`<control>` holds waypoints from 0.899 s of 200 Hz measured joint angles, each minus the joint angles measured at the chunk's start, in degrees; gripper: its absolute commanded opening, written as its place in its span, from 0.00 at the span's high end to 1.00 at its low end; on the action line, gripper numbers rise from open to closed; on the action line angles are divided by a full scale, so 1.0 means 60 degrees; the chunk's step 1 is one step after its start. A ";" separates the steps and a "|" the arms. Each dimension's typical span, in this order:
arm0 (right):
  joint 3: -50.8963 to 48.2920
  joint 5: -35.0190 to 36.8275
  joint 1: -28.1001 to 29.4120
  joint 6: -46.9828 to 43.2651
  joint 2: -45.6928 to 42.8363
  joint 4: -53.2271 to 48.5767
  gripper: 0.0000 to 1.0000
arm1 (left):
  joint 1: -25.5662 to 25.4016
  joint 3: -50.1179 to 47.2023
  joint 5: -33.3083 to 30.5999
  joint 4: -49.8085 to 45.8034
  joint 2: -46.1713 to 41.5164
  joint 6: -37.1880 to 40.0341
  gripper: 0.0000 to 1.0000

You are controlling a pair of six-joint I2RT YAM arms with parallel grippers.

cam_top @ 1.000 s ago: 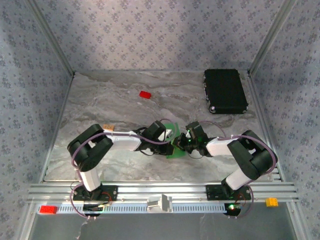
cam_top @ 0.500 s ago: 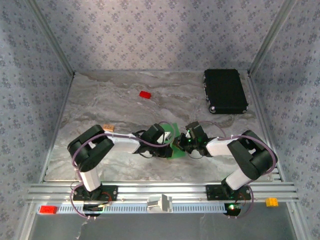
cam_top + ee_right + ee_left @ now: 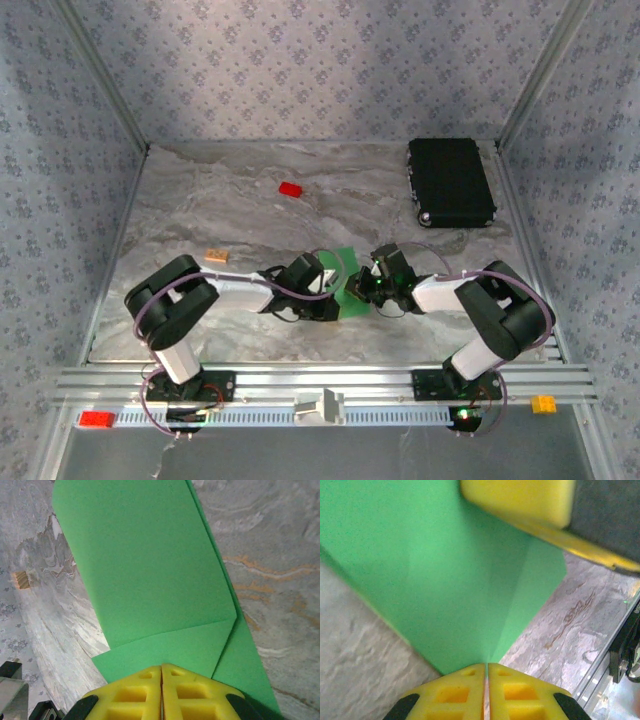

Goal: Fold a paper plane with a square sheet of paper (pick it up from the middle)
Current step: Fold the triangle a second time at the center of the table.

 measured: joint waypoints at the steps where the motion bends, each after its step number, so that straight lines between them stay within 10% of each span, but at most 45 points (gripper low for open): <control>1: 0.0000 0.0000 0.0000 0.0000 0.0000 0.0000 0.90 | -0.0004 -0.0007 0.0000 -0.0011 -0.0007 0.0000 0.92; 72: 0.0000 0.0040 0.0000 0.0000 -0.0084 -0.0146 0.90 | -0.0146 -0.0189 -0.0361 -0.0306 -0.1486 -0.0248 0.94; 180: 0.0004 0.0033 -0.0025 -0.0007 -0.0109 -0.0189 0.90 | 0.0131 0.0572 -0.0452 0.0127 0.0528 -0.0397 1.00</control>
